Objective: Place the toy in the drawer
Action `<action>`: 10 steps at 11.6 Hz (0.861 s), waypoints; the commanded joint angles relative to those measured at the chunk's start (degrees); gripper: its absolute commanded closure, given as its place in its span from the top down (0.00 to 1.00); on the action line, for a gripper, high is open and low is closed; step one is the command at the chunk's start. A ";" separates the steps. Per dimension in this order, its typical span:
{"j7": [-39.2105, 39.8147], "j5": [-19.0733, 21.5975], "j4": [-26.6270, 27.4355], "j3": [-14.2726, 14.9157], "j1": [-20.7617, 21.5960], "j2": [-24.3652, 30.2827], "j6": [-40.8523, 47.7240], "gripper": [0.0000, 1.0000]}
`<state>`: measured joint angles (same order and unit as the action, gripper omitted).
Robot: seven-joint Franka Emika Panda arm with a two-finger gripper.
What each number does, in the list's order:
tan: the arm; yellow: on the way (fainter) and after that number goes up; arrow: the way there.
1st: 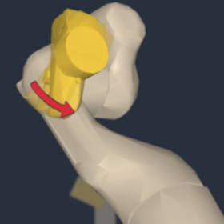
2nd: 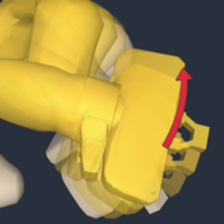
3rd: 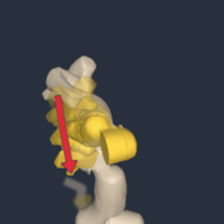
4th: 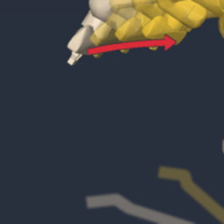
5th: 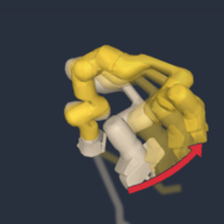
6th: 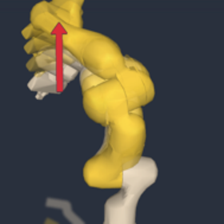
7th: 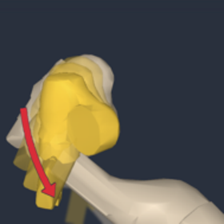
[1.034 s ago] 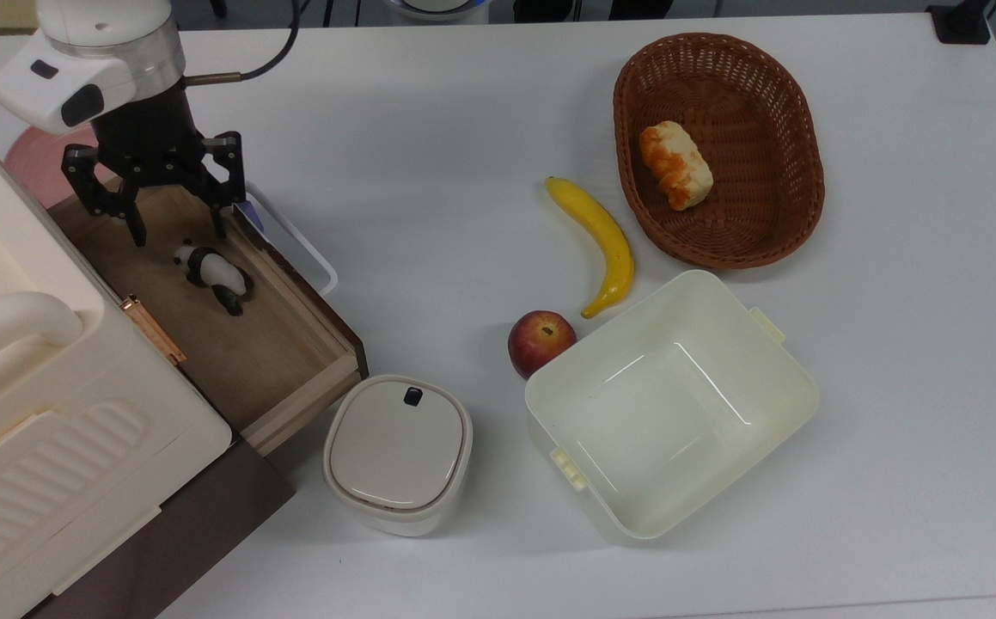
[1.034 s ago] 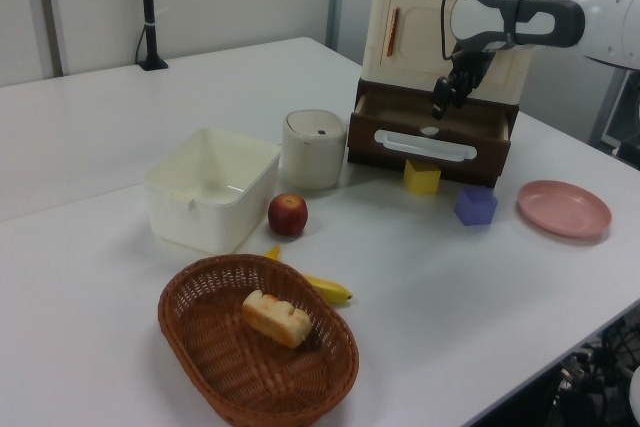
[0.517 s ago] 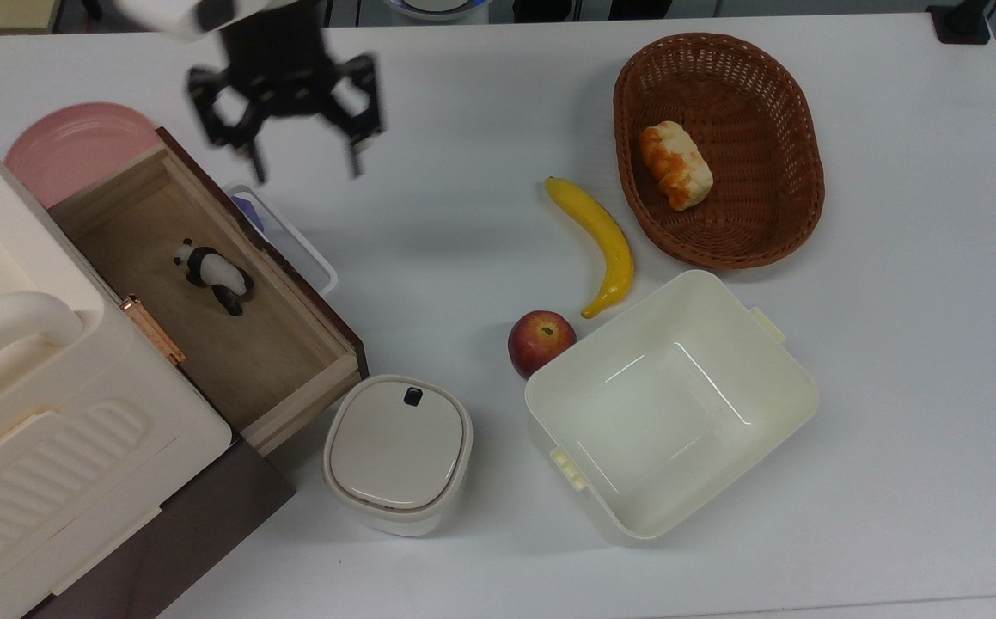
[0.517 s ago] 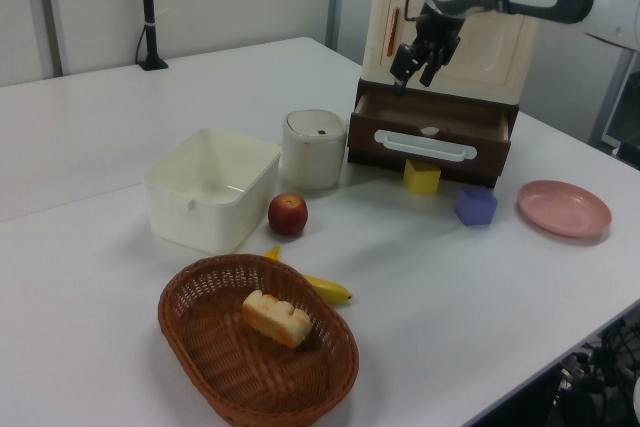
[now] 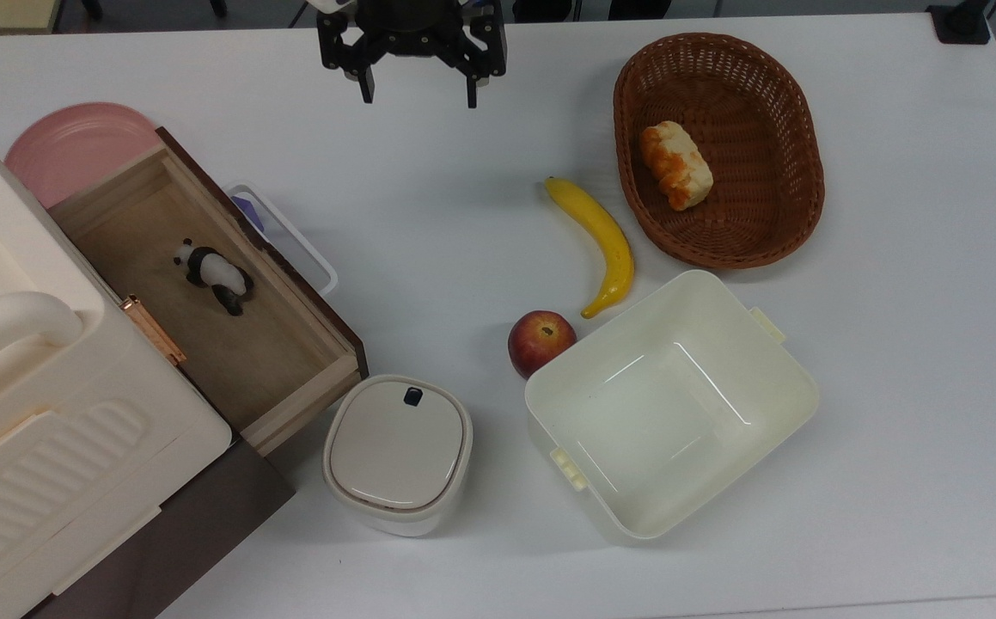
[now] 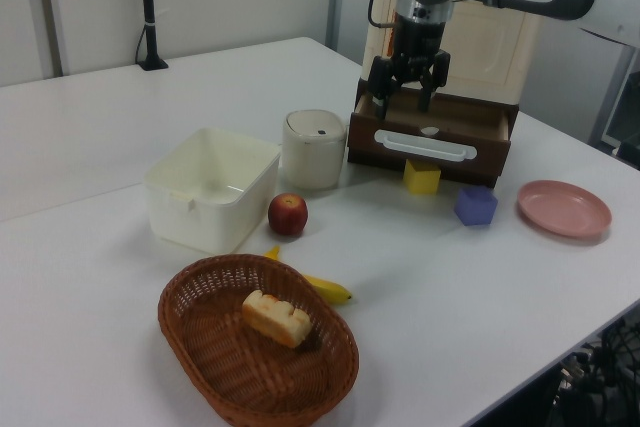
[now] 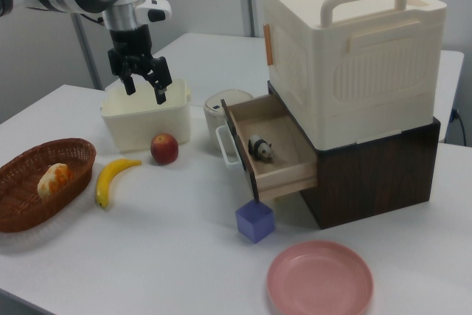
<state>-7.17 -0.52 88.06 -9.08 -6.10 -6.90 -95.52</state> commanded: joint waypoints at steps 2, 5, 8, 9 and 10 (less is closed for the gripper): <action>-6.37 -2.20 1.33 12.74 9.76 3.11 1.03 1.00; -2.34 -2.56 1.33 15.41 11.37 3.39 0.95 1.00; -1.44 -2.12 1.41 15.24 11.37 3.30 1.04 1.00; -1.44 -2.03 1.41 15.24 11.37 3.30 1.04 1.00; -1.44 -1.94 1.41 15.24 11.37 3.30 1.04 1.00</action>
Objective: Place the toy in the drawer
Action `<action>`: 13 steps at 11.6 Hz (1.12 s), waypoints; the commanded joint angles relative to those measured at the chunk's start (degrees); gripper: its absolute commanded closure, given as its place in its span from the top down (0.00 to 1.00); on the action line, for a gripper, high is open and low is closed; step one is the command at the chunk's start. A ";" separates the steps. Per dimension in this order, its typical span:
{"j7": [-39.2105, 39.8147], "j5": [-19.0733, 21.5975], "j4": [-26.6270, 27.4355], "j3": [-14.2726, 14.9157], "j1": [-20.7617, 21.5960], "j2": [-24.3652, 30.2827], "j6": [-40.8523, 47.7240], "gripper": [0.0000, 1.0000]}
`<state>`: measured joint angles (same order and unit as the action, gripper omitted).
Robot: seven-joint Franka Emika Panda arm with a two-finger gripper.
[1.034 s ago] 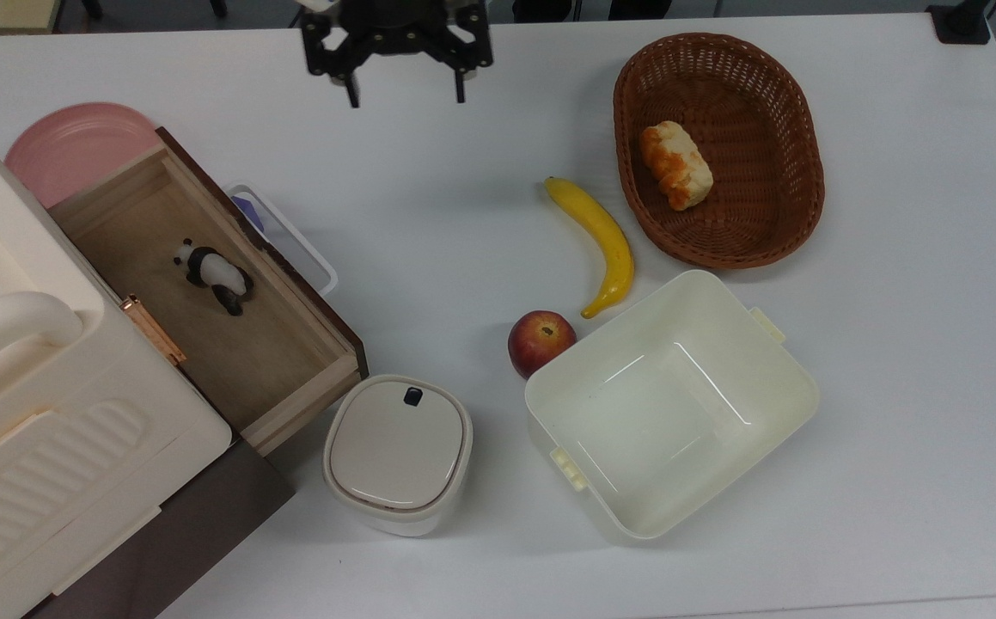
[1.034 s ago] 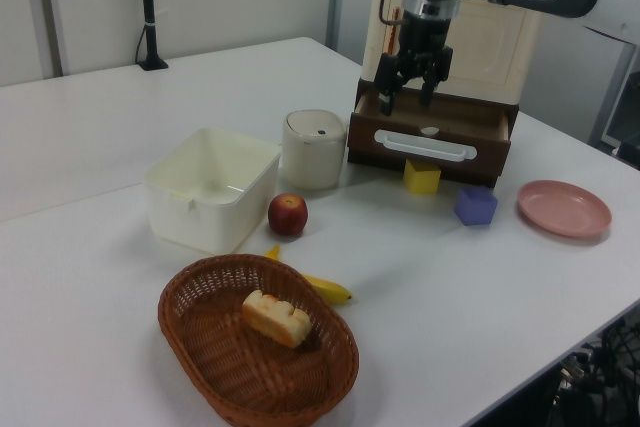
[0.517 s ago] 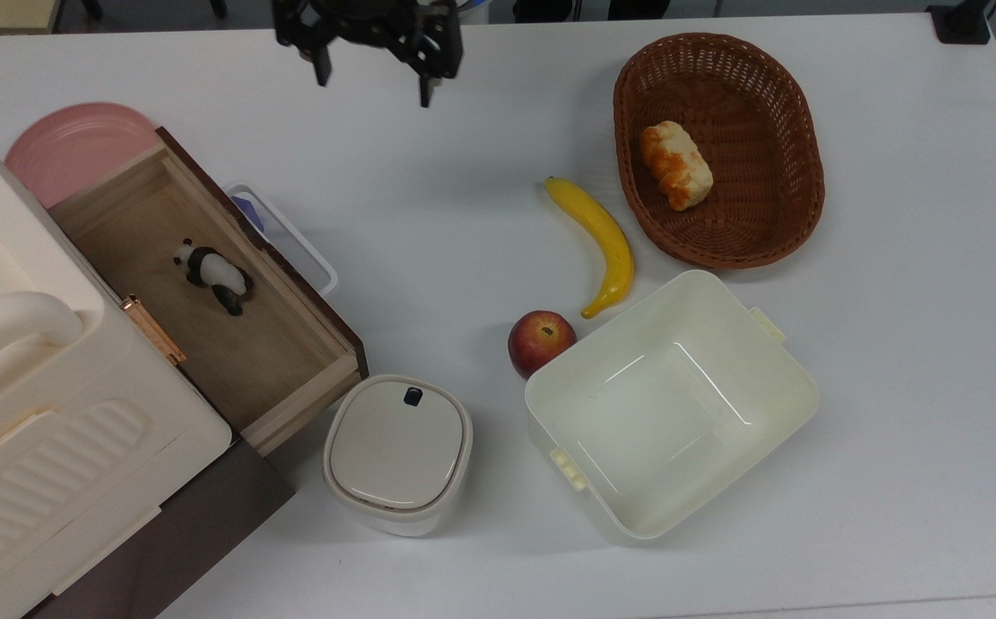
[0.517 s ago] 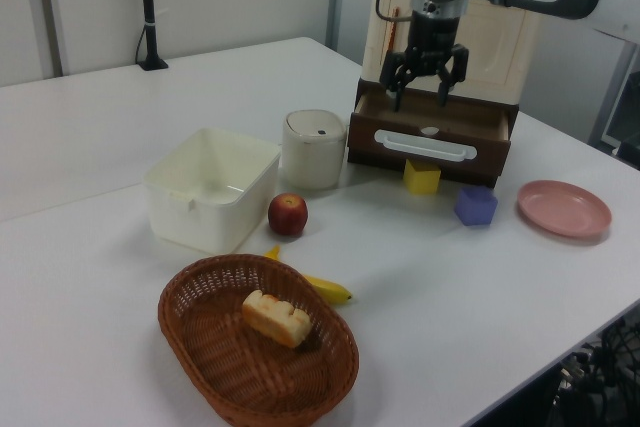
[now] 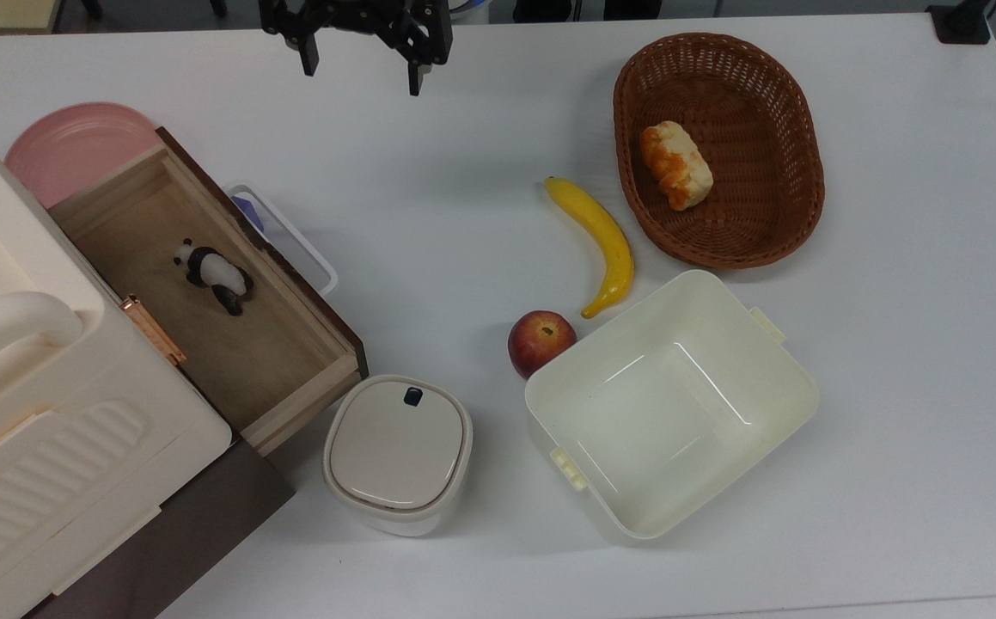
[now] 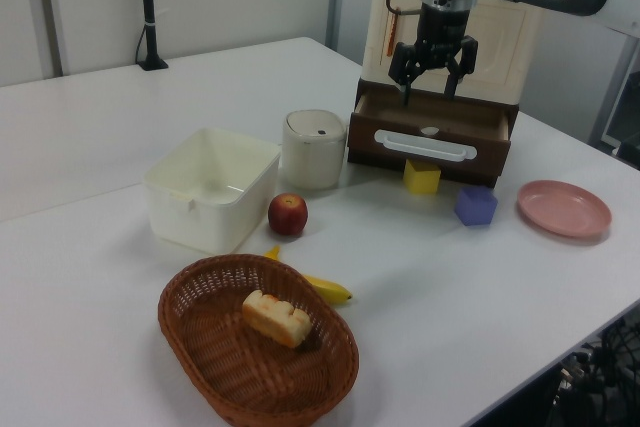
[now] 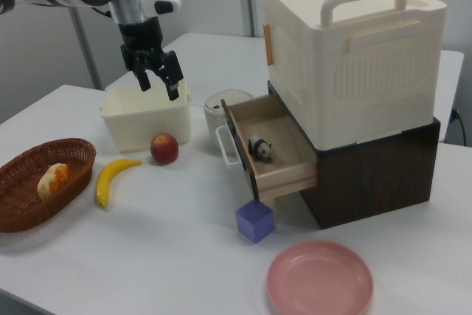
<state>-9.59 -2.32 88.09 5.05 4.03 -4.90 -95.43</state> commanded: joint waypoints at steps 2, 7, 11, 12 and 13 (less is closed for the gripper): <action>0.97 0.03 1.47 0.75 0.90 1.30 0.94 1.00; 1.58 1.34 4.81 0.22 0.19 4.55 0.15 1.00; 2.91 3.02 5.86 -0.13 -0.86 5.43 0.07 1.00; 3.25 3.02 5.86 -1.26 -1.91 5.43 0.06 1.00; 4.04 3.02 5.86 -3.18 -3.57 5.26 0.06 1.00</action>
